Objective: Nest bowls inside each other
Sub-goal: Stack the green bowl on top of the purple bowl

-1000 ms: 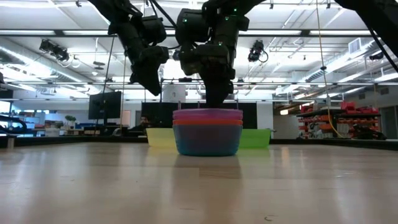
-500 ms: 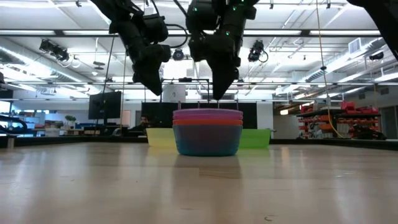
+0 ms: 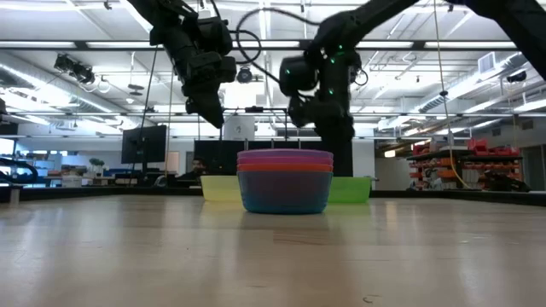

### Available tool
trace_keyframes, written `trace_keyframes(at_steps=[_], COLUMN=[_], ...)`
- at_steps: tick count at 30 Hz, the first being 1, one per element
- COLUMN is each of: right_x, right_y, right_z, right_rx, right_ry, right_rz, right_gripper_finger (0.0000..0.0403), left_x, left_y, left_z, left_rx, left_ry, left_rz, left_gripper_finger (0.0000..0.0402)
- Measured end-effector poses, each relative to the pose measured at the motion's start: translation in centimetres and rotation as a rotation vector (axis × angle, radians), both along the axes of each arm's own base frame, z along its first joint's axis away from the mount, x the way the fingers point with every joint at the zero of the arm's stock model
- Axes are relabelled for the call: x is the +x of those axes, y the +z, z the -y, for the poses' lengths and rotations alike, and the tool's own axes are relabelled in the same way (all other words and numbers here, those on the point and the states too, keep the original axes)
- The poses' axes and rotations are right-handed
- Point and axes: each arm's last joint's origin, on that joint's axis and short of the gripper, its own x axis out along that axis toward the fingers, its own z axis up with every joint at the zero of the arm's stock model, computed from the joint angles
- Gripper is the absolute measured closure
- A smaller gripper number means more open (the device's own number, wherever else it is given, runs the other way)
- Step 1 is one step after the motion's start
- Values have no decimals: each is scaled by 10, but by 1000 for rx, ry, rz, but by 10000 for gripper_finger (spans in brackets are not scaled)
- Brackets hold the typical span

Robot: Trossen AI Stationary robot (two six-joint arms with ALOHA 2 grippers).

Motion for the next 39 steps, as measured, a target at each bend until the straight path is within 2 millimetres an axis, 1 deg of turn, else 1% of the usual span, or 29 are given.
trace_keyframes(at_steps=[4,10,15,23,28,37,39], right_x=[-8,-10,-8,-5,-2,-4,-4], right_y=[-9,-10,-10,-10,-10,-10,-13], right_z=[9,17,16,8,9,15,15], right_rx=[7,-1,1,2,-9,-12,-17], right_ry=[-26,-40,-37,-17,-18,-37,-36], right_rz=[-18,3,18,21,45,48,63], right_gripper_finger=[290,290,290,290,290,290,290], left_x=[0,0,0,0,0,0,0], left_y=[0,0,0,0,0,0,0], left_z=[0,0,0,0,0,0,0], left_rx=[0,0,-1,-8,-10,-10,-10], left_ry=[1,1,2,13,17,17,17], left_rz=[0,1,0,1,1,1,1], left_gripper_finger=[292,292,292,292,292,292,292])
